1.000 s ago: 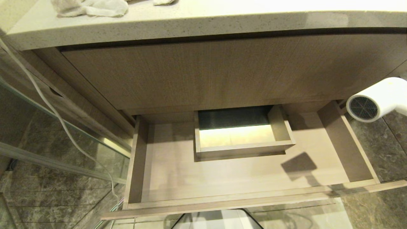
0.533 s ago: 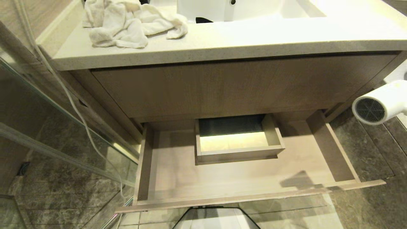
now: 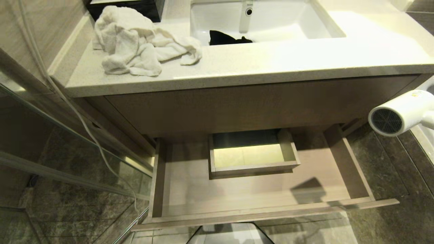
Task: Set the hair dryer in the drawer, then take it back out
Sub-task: Place it on the countertop
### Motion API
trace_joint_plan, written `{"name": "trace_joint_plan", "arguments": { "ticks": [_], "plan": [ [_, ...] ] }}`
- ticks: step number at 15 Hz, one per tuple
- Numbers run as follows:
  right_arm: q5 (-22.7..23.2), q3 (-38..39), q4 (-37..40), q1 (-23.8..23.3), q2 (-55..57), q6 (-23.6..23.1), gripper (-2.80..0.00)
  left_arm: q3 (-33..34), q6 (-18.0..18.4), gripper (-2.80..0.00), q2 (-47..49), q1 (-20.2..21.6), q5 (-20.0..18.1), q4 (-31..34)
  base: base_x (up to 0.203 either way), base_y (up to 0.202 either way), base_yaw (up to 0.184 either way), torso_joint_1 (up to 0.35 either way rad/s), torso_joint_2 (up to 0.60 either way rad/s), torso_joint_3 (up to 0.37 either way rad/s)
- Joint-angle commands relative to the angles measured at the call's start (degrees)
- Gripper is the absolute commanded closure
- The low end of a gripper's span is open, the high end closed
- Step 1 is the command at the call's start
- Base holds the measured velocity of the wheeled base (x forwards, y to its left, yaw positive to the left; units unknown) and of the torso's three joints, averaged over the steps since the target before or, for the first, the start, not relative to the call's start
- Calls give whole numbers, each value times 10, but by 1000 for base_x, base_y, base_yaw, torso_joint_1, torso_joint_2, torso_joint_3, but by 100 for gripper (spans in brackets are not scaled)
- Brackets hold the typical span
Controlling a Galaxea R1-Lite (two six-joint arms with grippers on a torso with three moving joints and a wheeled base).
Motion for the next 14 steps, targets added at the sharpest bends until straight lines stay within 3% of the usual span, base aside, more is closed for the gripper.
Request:
{"name": "trace_joint_plan", "arguments": {
  "ticks": [1,5,14],
  "plan": [
    [1,0,0,0,-2,-2,0,0,0,0,0,0,0,0,0,0,0,356,-589,-252],
    [1,0,-3,0,-2,-2,0,0,0,0,0,0,0,0,0,0,0,313,-559,-243],
    [1,-4,-14,0,-1,-2,0,0,0,0,0,0,0,0,0,0,0,189,-344,-154]
  ]
}}
